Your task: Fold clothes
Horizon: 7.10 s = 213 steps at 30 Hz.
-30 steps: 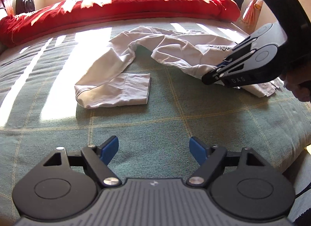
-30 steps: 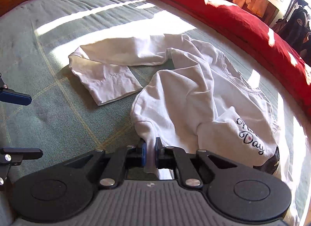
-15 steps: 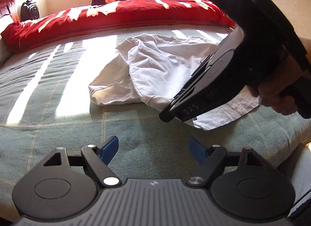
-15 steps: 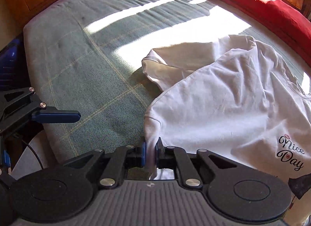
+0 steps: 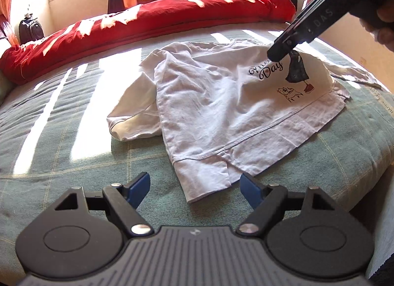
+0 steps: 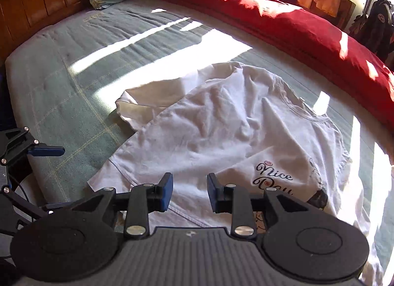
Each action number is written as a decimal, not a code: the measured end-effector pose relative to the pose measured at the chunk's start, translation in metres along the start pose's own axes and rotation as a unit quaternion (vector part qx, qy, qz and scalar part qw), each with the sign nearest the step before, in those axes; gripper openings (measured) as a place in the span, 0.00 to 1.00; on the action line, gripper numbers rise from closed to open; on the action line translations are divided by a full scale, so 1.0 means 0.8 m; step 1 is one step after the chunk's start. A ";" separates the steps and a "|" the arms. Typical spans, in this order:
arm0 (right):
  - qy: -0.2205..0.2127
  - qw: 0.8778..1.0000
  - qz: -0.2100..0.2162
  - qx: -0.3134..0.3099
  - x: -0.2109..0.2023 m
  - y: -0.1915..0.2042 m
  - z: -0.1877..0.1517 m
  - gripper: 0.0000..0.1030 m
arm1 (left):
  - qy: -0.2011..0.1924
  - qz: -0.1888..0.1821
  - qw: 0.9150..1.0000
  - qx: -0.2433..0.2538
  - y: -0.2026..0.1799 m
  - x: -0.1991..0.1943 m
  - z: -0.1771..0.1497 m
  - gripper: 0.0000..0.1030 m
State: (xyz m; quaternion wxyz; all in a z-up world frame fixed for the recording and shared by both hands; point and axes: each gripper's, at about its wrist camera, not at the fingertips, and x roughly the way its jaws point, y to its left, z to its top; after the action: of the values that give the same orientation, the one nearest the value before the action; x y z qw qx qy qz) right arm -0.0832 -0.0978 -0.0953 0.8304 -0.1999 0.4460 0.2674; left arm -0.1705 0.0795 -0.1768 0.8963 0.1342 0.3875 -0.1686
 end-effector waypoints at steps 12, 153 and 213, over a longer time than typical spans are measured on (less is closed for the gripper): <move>0.031 0.997 -0.063 0.021 -0.039 -0.095 -0.148 0.41 | -0.030 0.030 0.965 0.257 -0.142 0.045 0.020 0.78; 0.027 0.998 0.062 0.010 -0.097 -0.074 -0.237 0.36 | -0.011 -0.015 0.971 0.237 -0.081 -0.064 0.048 0.11; -0.080 0.882 0.042 0.463 0.090 -0.359 -0.247 0.24 | 0.125 -0.070 0.975 -0.171 0.095 0.154 0.070 0.51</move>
State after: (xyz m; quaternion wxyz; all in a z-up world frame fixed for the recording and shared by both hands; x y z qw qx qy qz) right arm 0.0034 -0.4150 -0.2329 0.8491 0.2484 0.4593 0.0796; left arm -0.0239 0.1032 -0.2223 0.8364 -0.0284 0.5280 -0.1441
